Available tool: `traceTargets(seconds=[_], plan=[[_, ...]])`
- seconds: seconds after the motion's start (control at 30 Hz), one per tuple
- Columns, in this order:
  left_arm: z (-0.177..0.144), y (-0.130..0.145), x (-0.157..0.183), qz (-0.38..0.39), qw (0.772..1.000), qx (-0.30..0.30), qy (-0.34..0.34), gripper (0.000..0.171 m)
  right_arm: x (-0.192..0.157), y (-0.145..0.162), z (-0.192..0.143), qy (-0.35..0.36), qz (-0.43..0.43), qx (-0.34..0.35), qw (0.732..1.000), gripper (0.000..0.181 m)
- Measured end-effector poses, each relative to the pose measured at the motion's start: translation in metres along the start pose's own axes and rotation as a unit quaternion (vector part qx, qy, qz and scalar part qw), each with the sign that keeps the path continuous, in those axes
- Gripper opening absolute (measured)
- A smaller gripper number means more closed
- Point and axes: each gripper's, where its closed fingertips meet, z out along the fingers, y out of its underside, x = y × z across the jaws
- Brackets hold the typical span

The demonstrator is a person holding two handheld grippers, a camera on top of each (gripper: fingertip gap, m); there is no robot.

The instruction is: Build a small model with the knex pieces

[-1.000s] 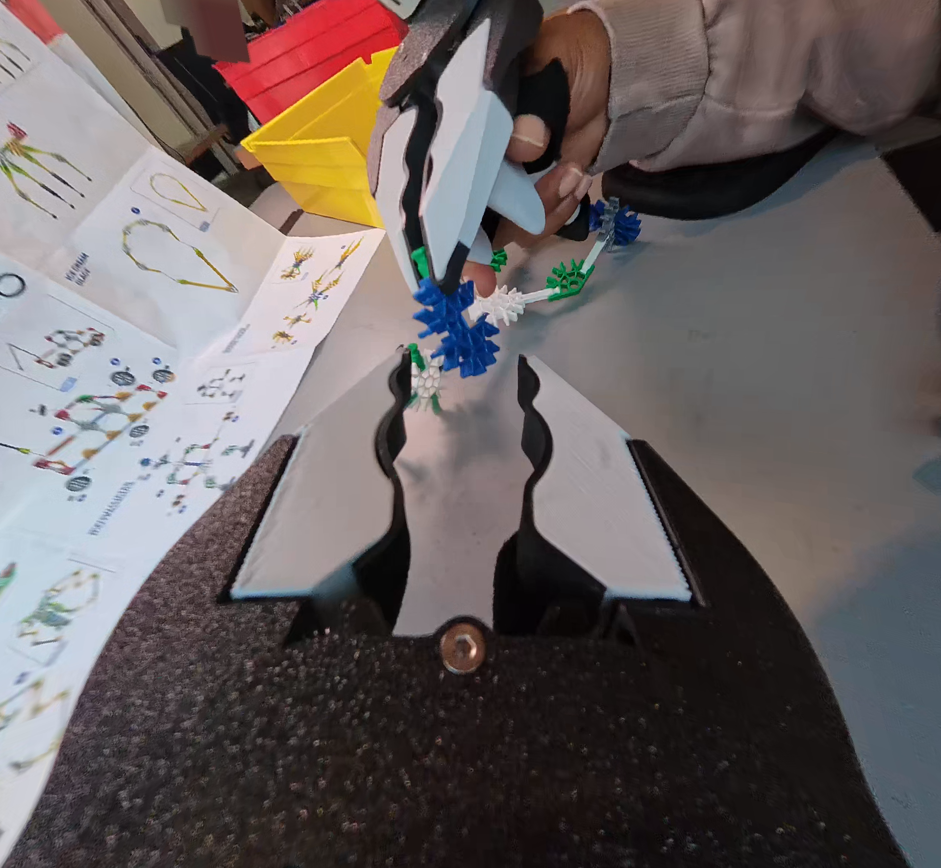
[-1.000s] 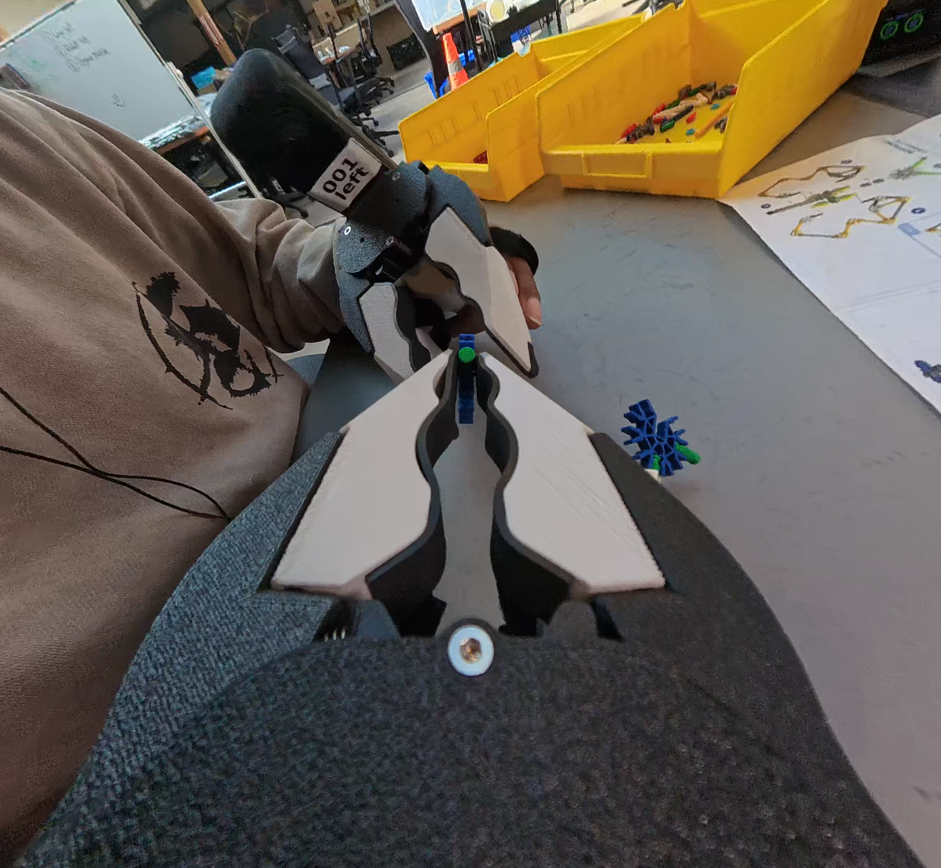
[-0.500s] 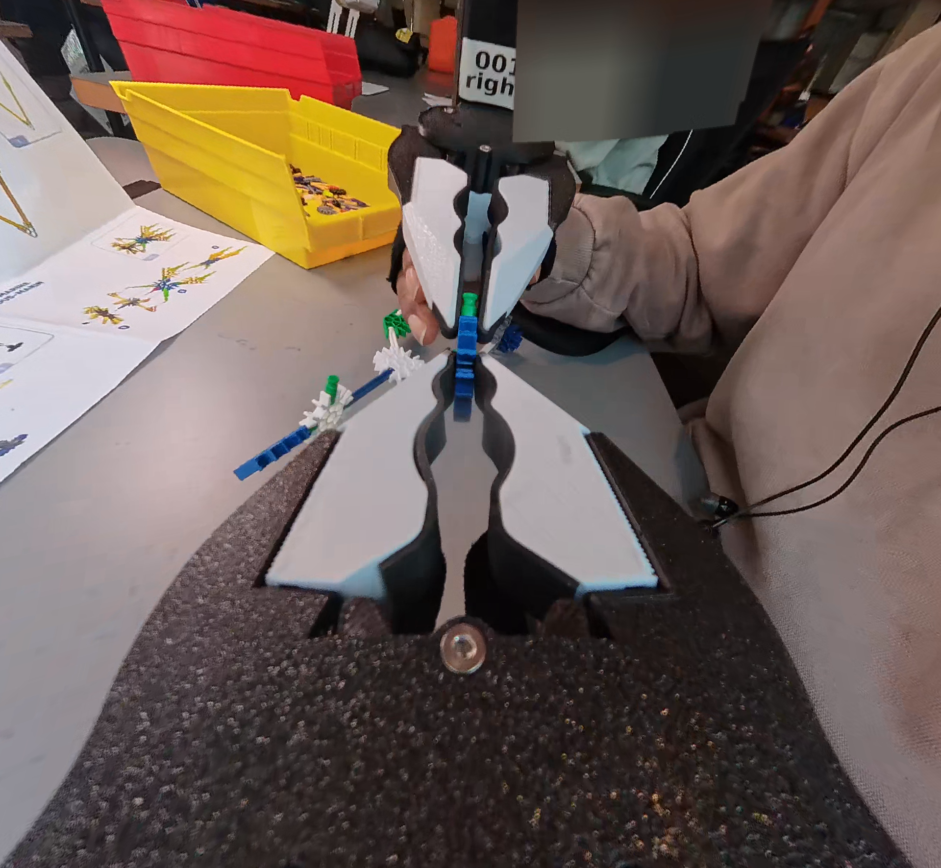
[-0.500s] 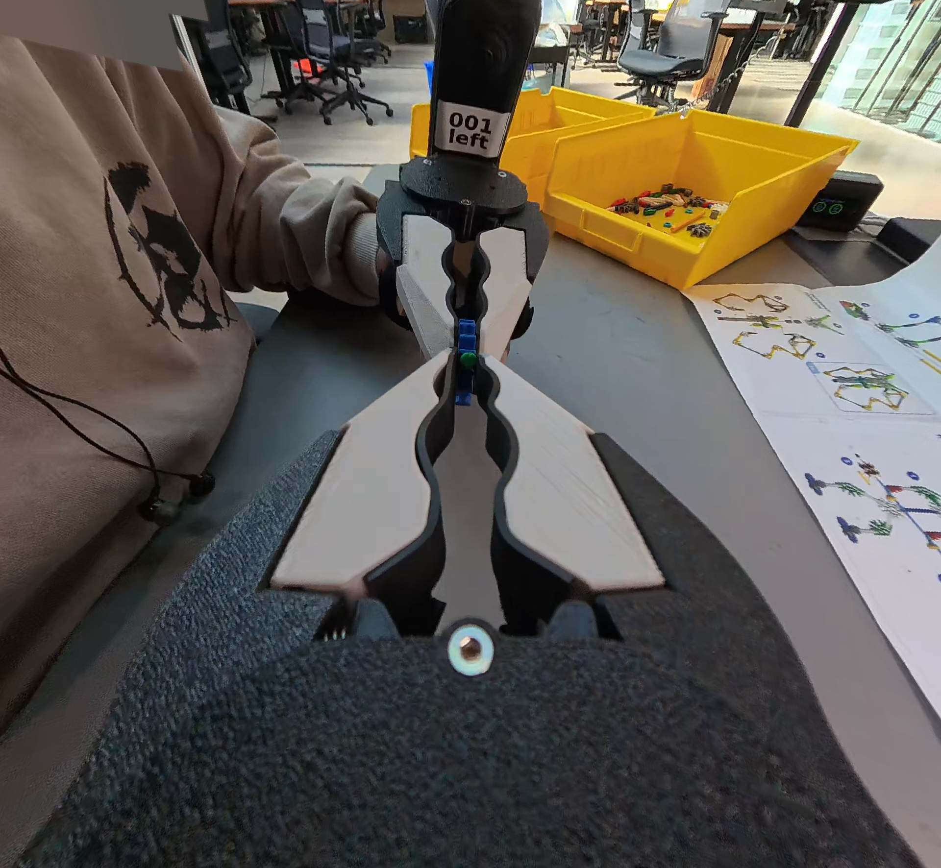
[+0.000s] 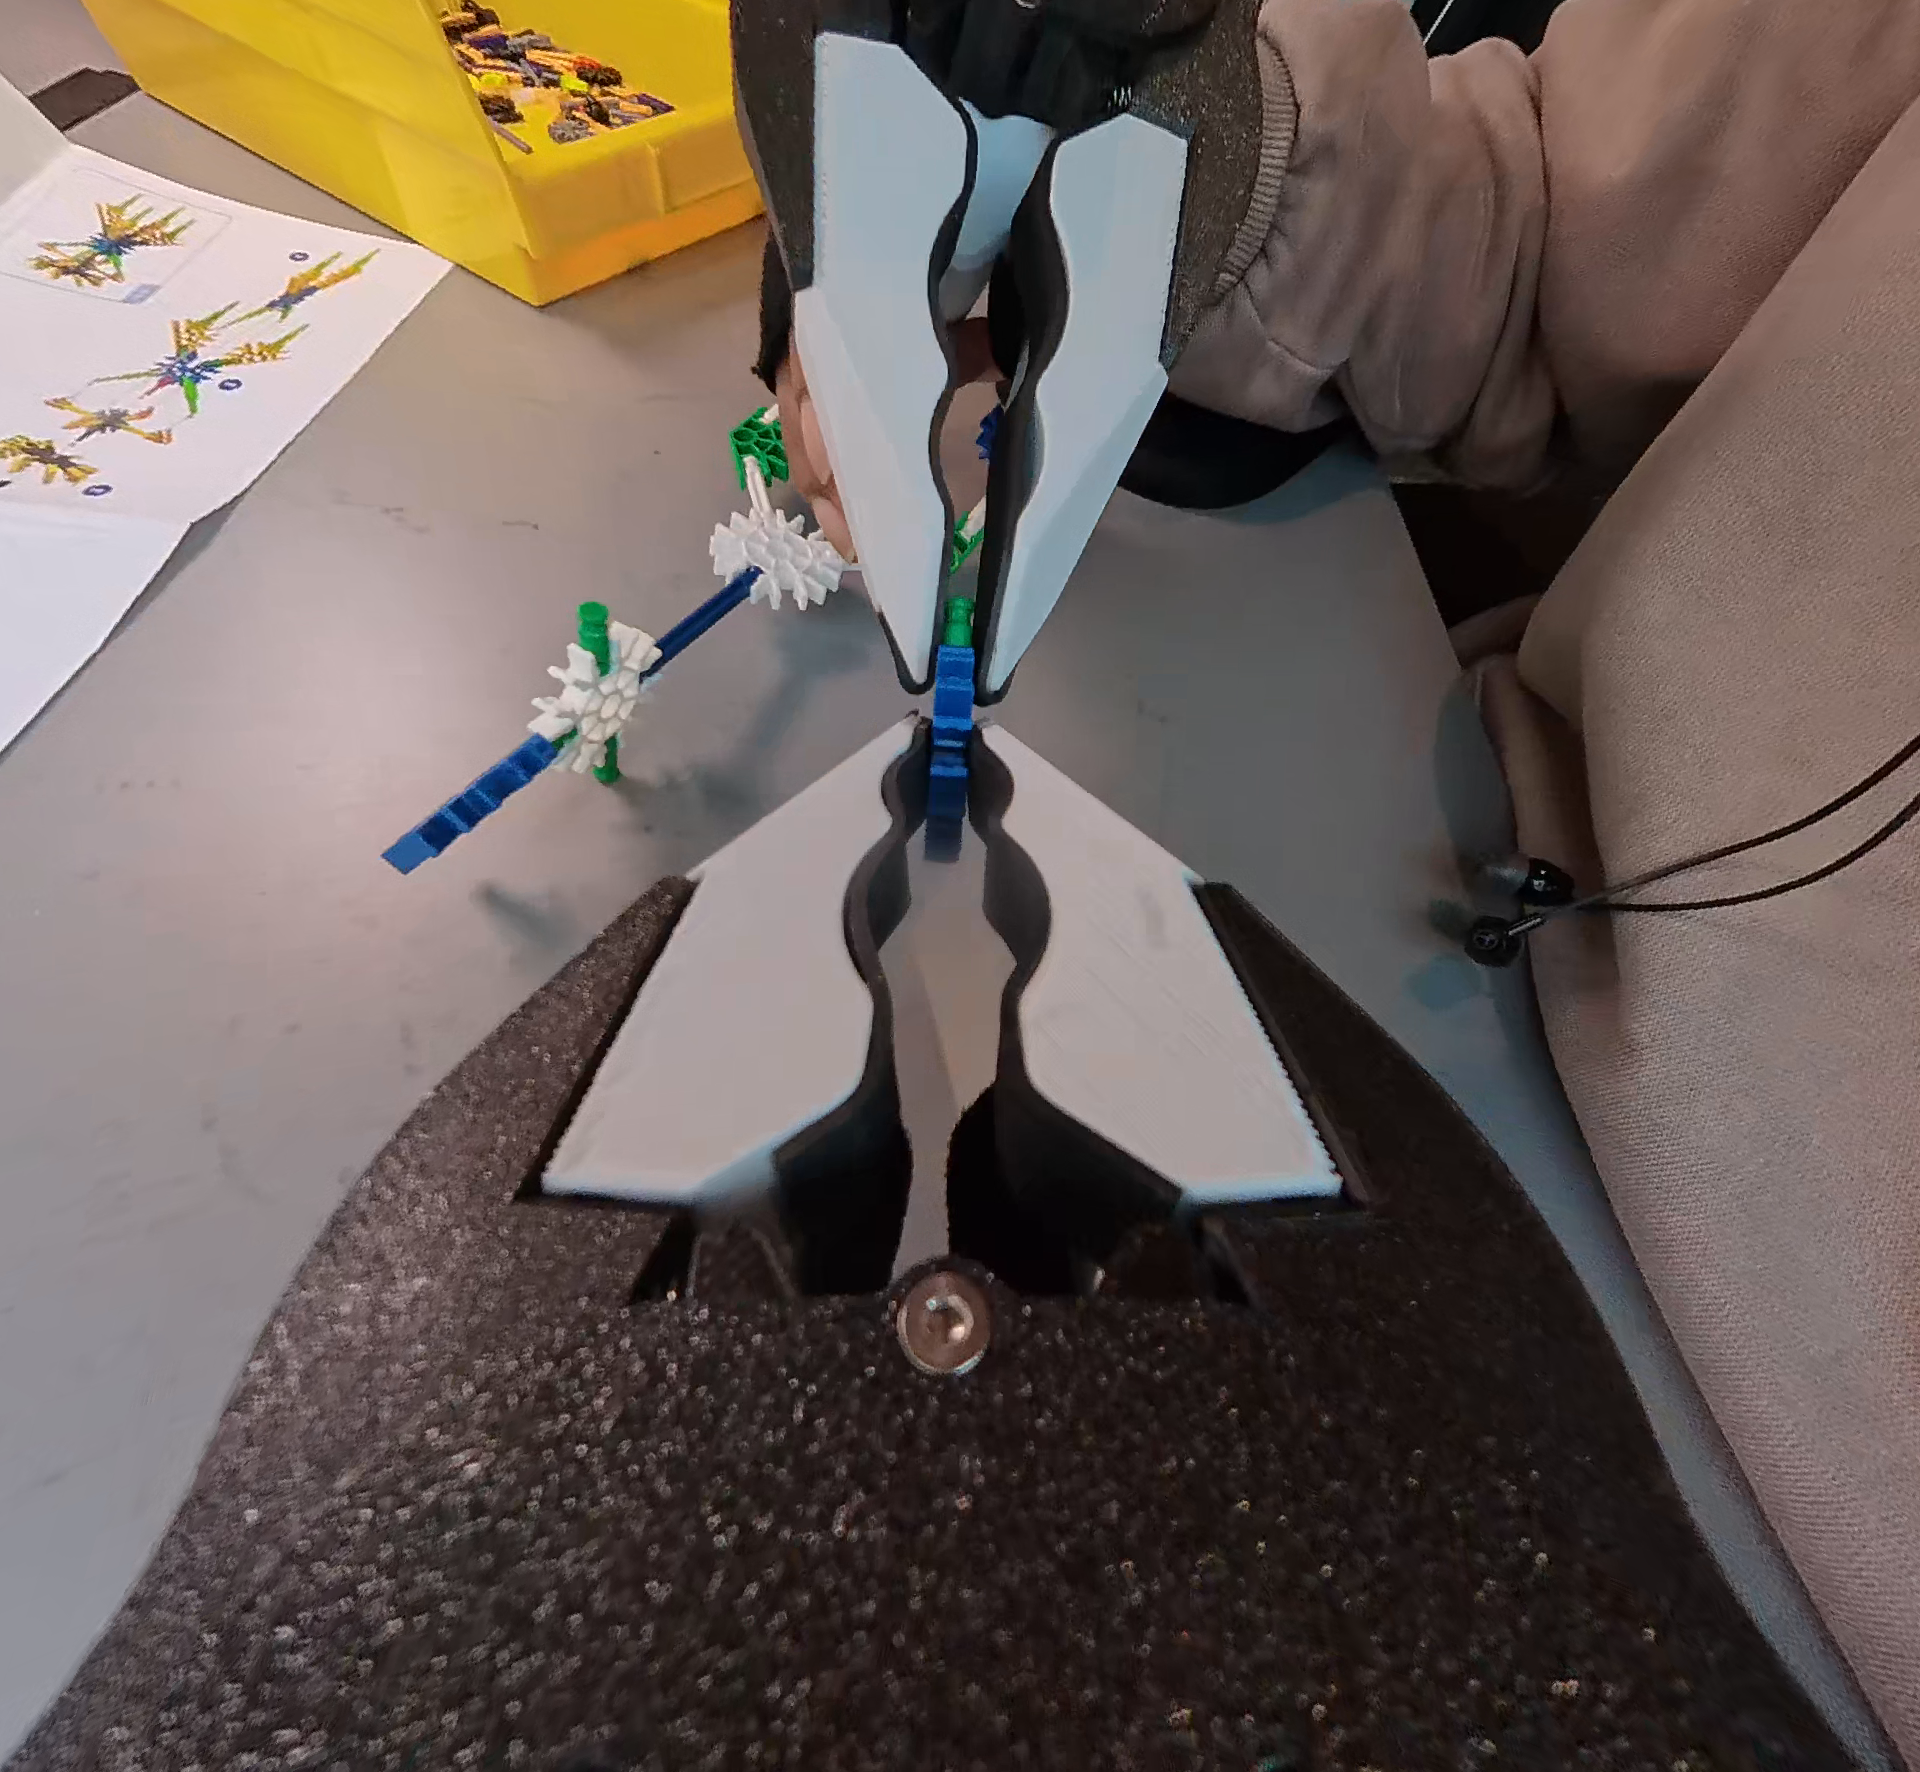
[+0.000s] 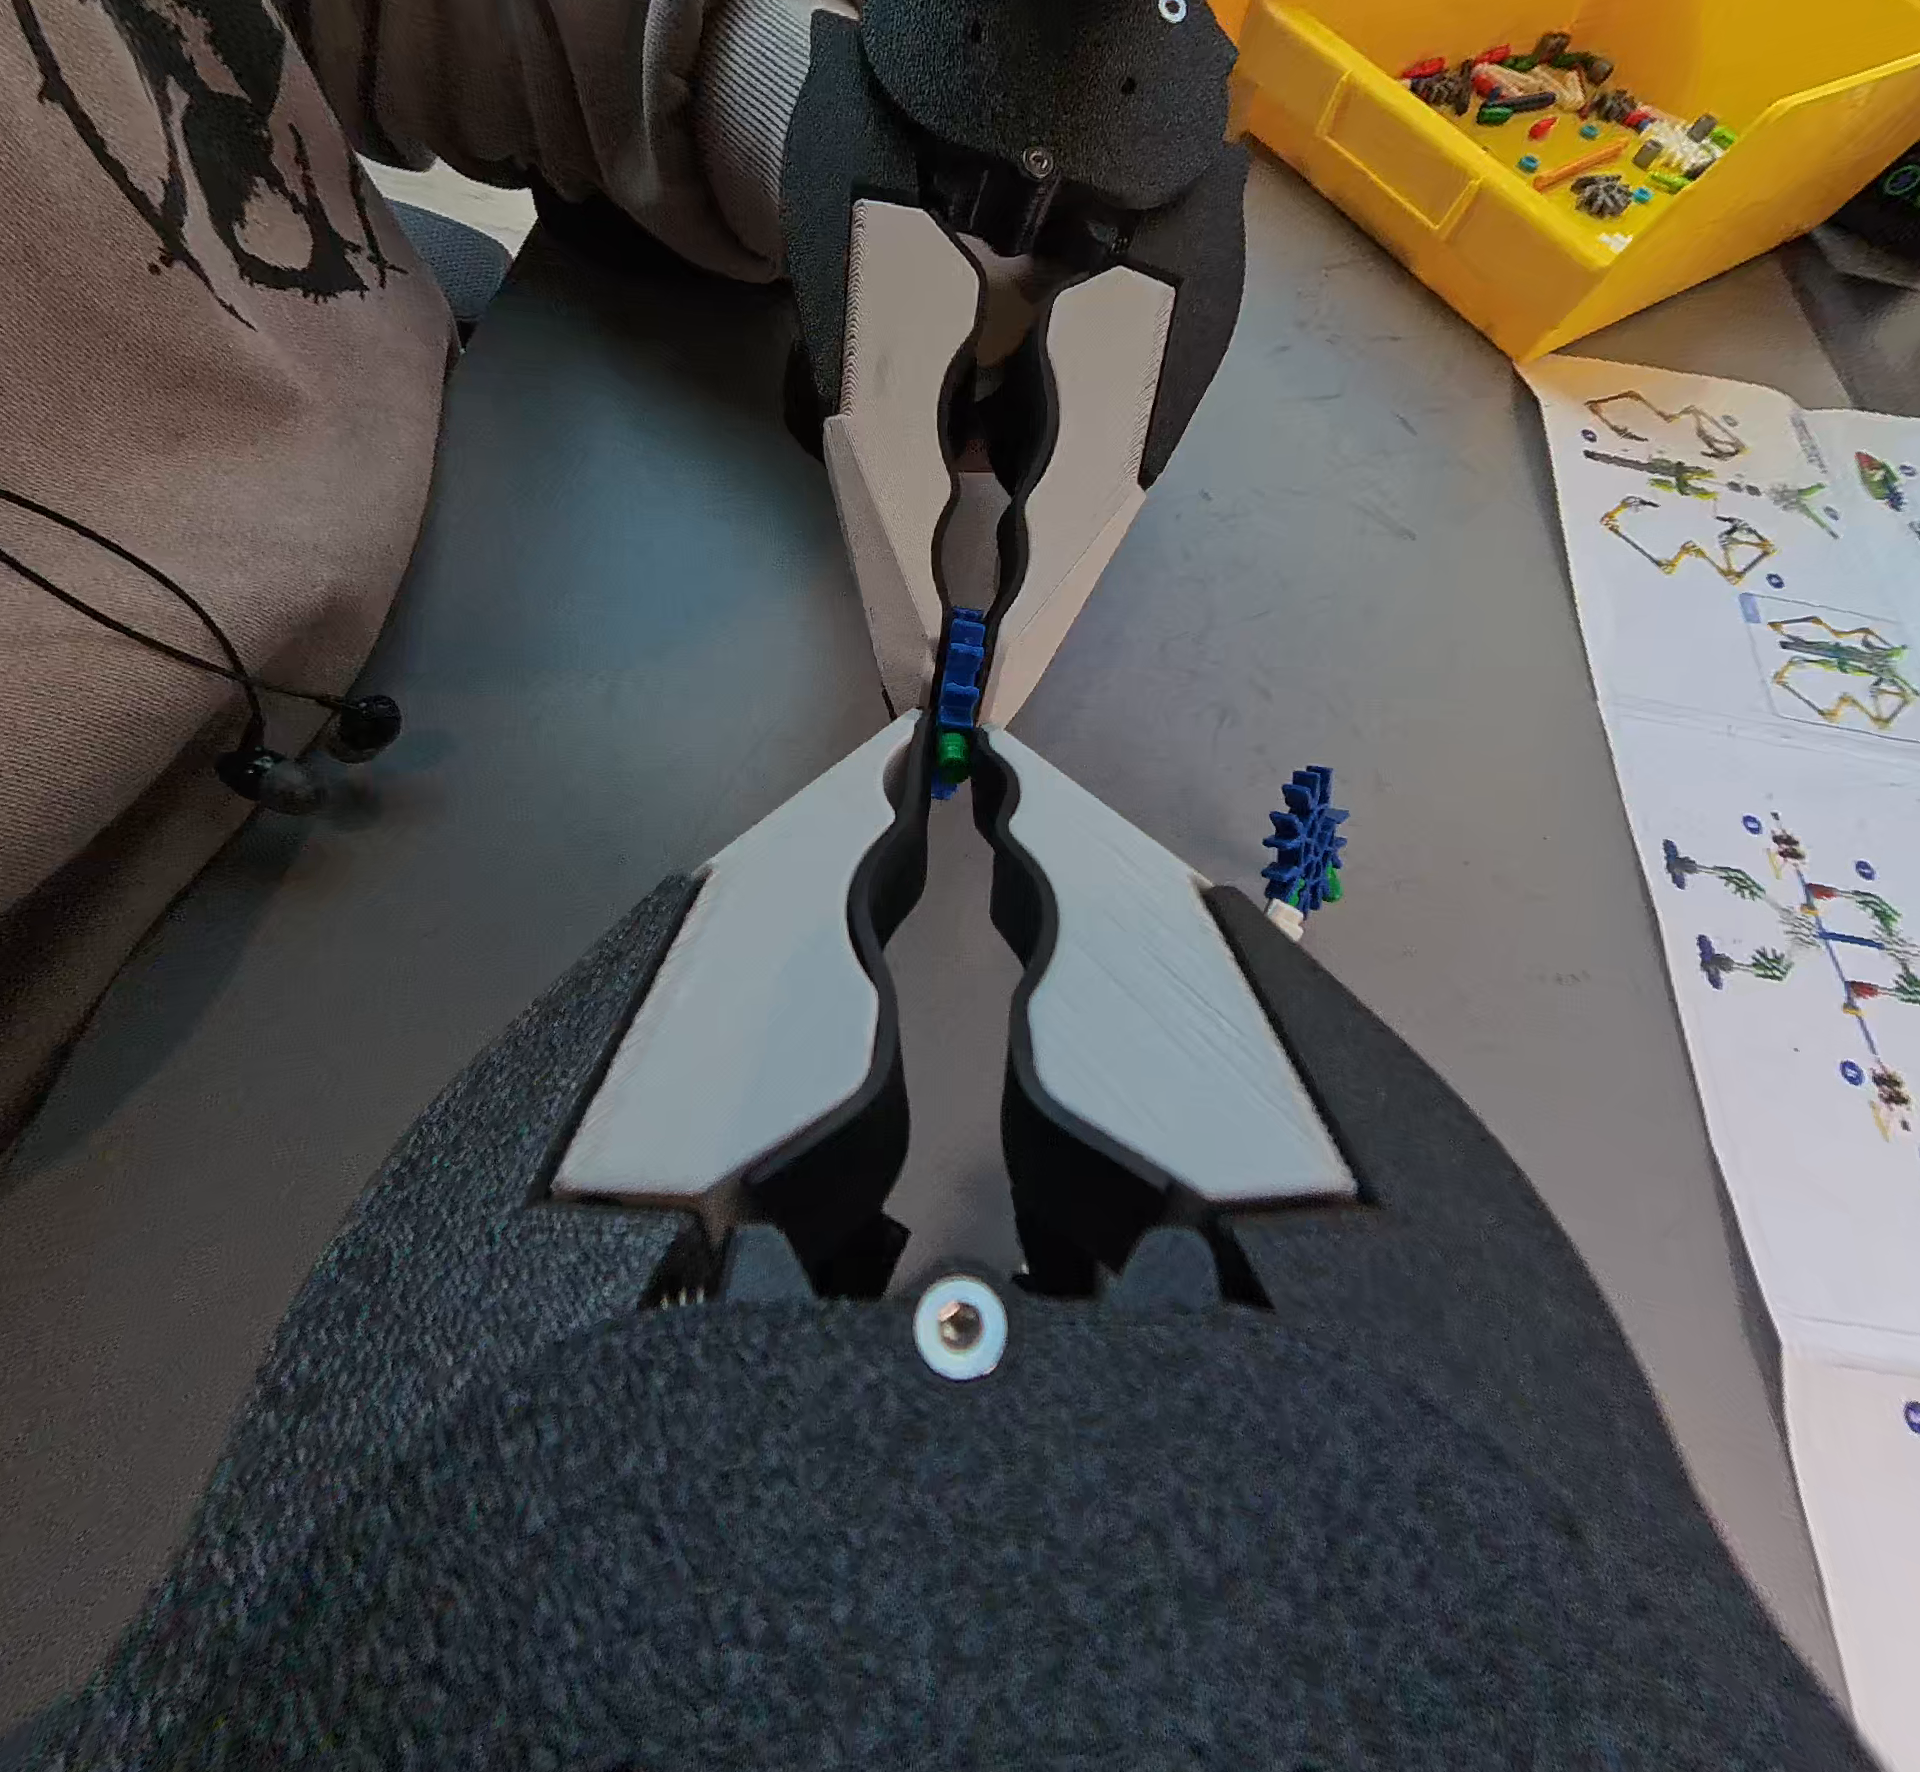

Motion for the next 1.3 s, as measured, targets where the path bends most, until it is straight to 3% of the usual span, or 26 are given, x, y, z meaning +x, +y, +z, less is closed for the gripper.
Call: traceTargets(seconds=[0.37,0.7,0.97,1.13,1.3], plan=[[-0.010,-0.011,-0.023,-0.038,0.997,0.037,-0.053,0.009,0.025,-0.007,-0.005,0.068,0.015,0.027,0.997,0.004],[-0.008,-0.009,-0.005,-0.016,1.000,0.022,-0.010,0.006,0.007,-0.007,-0.007,0.001,0.021,0.045,0.999,0.006],[-0.005,-0.004,-0.004,-0.015,1.000,0.009,-0.007,0.005,0.005,0.000,-0.010,-0.006,0.023,0.032,0.999,0.006],[-0.006,-0.003,-0.011,-0.030,0.999,0.008,-0.020,0.005,0.013,0.001,-0.009,0.018,0.031,0.027,0.999,0.005],[-0.013,-0.007,-0.030,-0.076,0.994,0.025,-0.069,0.006,0.034,-0.003,-0.007,0.106,0.016,0.013,0.994,0.005]])
